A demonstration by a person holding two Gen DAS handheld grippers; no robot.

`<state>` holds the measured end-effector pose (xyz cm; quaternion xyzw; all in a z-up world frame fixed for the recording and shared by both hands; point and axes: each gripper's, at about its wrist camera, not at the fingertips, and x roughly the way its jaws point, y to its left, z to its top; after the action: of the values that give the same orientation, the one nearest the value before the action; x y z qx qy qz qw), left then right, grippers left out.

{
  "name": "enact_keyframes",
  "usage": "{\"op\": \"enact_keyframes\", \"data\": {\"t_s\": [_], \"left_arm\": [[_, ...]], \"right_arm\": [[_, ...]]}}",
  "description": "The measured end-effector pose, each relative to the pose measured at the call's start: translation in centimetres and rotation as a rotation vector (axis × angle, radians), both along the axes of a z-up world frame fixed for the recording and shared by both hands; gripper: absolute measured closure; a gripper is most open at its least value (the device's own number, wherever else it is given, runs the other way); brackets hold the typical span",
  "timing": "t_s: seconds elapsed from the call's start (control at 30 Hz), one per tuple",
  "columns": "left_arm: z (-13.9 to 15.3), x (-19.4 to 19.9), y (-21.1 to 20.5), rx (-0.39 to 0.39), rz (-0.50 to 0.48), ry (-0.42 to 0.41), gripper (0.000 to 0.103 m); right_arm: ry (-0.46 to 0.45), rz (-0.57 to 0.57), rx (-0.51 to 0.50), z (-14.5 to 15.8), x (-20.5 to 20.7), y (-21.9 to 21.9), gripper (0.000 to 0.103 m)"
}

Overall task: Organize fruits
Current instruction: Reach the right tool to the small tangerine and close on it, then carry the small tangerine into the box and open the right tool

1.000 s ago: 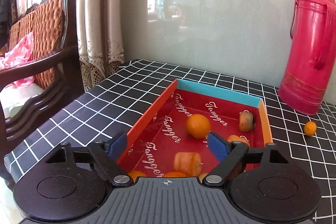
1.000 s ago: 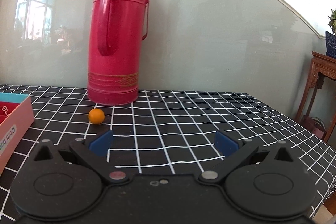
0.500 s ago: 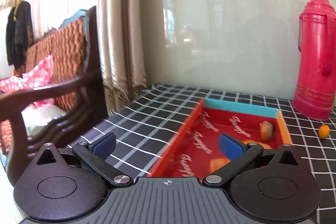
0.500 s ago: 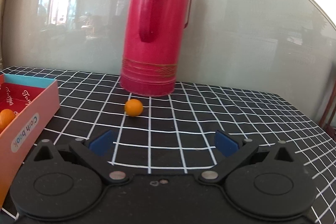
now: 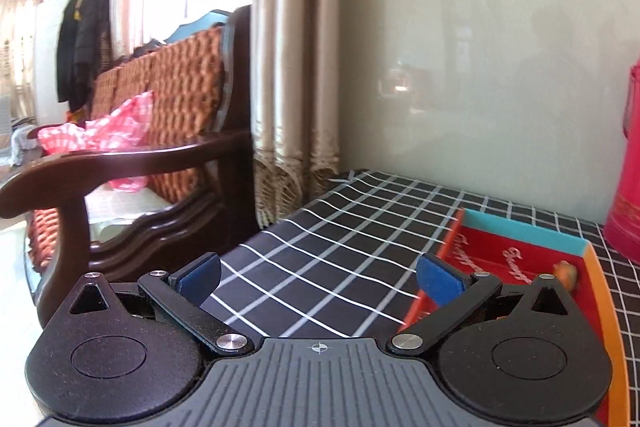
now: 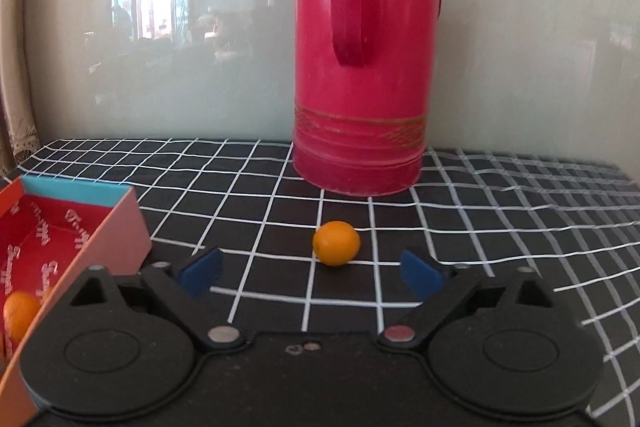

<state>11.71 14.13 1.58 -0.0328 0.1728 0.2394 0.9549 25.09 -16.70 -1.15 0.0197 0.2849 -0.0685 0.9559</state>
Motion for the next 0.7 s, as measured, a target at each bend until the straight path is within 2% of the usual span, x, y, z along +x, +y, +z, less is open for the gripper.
{"op": "enact_keyframes", "data": {"t_s": [0.17, 0.3, 0.37, 0.4, 0.43, 0.53, 0.7], "left_arm": [[-0.2, -0.3, 0.9, 0.027, 0.028, 0.007, 0.0], [-0.4, -0.6, 1.7, 0.037, 0.044, 0.015, 0.0], [-0.4, -0.8, 2.0, 0.04, 0.052, 0.018, 0.0], [-0.5, -0.8, 2.1, 0.042, 0.056, 0.021, 0.0], [-0.5, -0.7, 2.2, 0.042, 0.059, 0.025, 0.0], [-0.6, -0.7, 2.4, 0.038, 0.063, 0.033, 0.0], [-0.7, -0.7, 2.3, 0.03, 0.059, 0.036, 0.0]], "right_arm": [[0.037, -0.063, 0.024, -0.7, 2.2, -1.6, 0.024], [0.062, -0.078, 0.051, -1.1, 3.1, -2.2, 0.042], [0.076, -0.075, 0.057, -1.4, 3.3, -2.3, 0.056], [0.084, -0.071, 0.065, -1.5, 3.4, -2.3, 0.068], [0.085, -0.073, 0.061, -1.5, 3.3, -2.3, 0.072], [0.084, -0.065, 0.025, -1.5, 3.2, -2.0, 0.078], [0.082, -0.047, -0.001, -1.5, 2.8, -1.5, 0.078]]}}
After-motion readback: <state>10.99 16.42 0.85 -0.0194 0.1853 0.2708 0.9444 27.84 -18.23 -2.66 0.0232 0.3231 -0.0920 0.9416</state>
